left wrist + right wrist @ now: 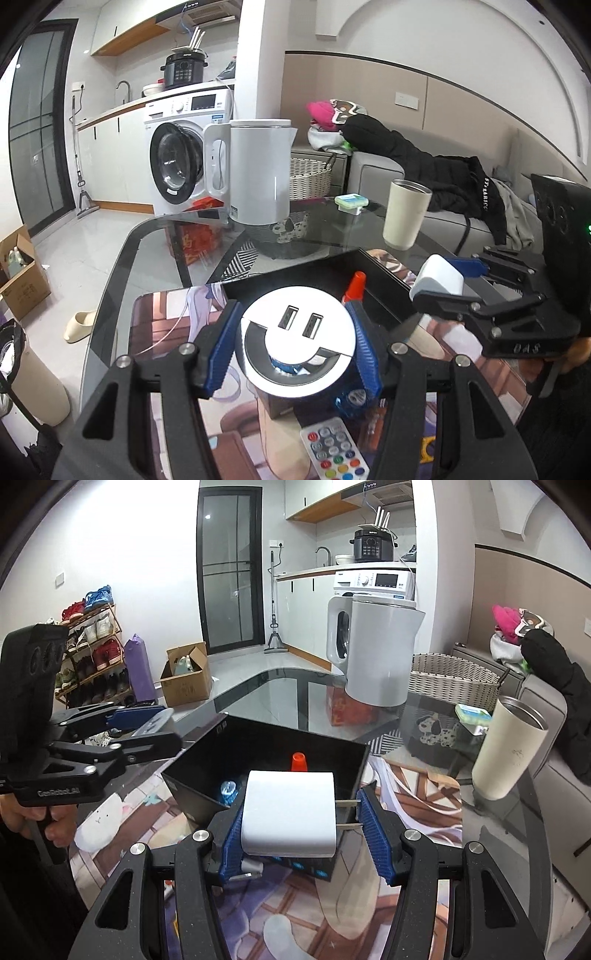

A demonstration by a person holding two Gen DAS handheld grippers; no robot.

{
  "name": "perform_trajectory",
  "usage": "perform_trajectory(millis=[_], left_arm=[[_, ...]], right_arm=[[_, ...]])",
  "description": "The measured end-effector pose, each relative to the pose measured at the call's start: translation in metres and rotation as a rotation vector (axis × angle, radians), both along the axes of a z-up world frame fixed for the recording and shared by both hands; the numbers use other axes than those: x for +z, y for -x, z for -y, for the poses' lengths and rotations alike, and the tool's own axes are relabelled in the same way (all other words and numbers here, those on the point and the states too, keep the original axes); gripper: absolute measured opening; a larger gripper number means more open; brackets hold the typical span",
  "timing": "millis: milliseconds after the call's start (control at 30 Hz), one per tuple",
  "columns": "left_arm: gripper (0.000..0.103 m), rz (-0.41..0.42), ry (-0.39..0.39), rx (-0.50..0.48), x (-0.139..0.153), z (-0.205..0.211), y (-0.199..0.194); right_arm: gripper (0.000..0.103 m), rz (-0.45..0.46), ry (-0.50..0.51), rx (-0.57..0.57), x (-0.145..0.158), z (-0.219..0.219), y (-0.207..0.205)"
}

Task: Organize rigid objects
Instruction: 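Carry the socket and charger into the black box and open both tools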

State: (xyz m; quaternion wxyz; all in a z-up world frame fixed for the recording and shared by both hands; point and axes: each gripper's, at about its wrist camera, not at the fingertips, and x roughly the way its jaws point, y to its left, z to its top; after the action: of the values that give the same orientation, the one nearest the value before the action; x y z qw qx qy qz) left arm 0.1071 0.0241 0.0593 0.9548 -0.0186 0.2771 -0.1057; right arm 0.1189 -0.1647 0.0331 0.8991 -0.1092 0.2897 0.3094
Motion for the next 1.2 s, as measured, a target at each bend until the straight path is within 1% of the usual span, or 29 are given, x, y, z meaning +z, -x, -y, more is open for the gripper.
perform_trajectory(millis=[167,300,433,600,667,700,800,900,1033,1100,1200], left_arm=[[0.056,-0.013,-0.002,0.023,0.000,0.003,-0.015],[0.056,-0.035,-0.048,0.046,-0.002,0.010,-0.024],[0.056,-0.046,-0.062,0.060,-0.005,0.015,-0.032],[0.056,-0.049,-0.061,0.066,-0.017,0.017,-0.036],[0.056,-0.062,-0.058,0.071,-0.020,0.017,-0.039],[0.056,-0.057,-0.058,0.067,-0.020,0.017,-0.038],[0.056,-0.056,-0.077,0.062,-0.023,0.018,-0.039],[0.056,-0.064,-0.073,0.071,-0.027,0.013,-0.044],[0.056,-0.078,-0.063,0.067,-0.030,0.010,-0.048],[0.056,-0.077,-0.070,0.070,-0.030,0.010,-0.051],[0.056,-0.077,-0.061,0.070,-0.031,0.008,-0.054]], right_arm=[[0.057,-0.007,-0.003,0.013,0.000,-0.011,-0.009],[0.057,-0.008,0.003,0.027,0.000,-0.016,-0.013],[0.057,-0.034,0.029,0.028,-0.005,-0.024,-0.021],[0.057,-0.069,0.062,0.009,-0.013,-0.030,-0.035],[0.057,-0.094,0.052,0.000,-0.018,-0.029,-0.041],[0.057,-0.101,0.051,-0.001,-0.021,-0.029,-0.043],[0.057,-0.104,0.049,0.014,-0.023,-0.032,-0.048],[0.057,-0.116,0.053,0.025,-0.027,-0.038,-0.054],[0.057,-0.132,0.083,0.034,-0.037,-0.049,-0.061],[0.057,-0.125,0.095,0.037,-0.040,-0.052,-0.064],[0.057,-0.125,0.098,0.040,-0.041,-0.054,-0.069]])
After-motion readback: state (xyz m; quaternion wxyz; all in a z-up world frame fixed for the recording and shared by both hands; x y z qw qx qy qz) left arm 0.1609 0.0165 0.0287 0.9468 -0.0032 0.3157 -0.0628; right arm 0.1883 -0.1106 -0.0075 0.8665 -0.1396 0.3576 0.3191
